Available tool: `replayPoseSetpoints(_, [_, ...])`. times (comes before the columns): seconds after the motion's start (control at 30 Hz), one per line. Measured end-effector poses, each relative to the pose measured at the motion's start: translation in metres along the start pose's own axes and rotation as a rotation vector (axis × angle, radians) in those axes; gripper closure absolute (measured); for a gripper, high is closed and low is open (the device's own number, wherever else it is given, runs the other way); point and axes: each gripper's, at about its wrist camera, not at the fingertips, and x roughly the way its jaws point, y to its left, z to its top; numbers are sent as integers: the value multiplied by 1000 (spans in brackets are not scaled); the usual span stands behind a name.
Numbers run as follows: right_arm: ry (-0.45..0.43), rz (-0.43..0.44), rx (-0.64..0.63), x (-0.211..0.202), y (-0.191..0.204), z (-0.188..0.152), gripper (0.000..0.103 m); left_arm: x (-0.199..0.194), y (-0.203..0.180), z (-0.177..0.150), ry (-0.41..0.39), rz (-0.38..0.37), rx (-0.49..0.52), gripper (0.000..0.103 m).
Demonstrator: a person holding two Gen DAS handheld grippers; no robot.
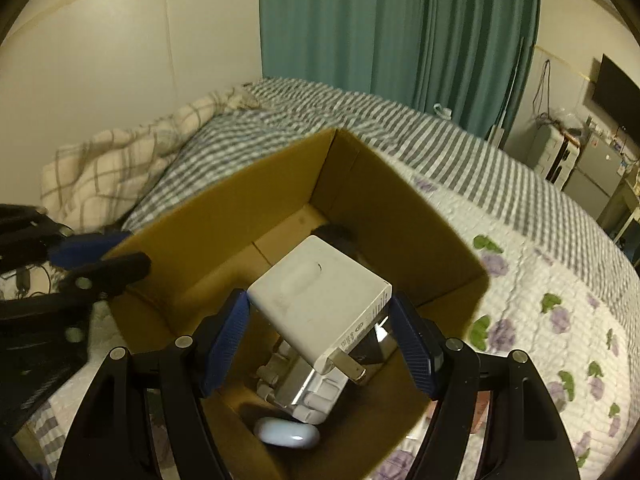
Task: Organize rigid objects
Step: 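Lower the white power adapter into the box with the right tool and release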
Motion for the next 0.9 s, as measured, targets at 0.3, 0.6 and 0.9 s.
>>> replayPoseSetpoints(0.3, [43, 6, 30, 23, -2, -10, 31, -1, -2, 0, 2, -3, 1, 91])
replayPoseSetpoints(0.6, [-43, -62, 46, -20, -22, -8, 19, 0, -1, 2, 8, -2, -3, 91])
replayPoseSetpoints(0.9, [-82, -177, 69, -91, -71, -27, 18, -2, 0, 1, 9, 4, -6, 91])
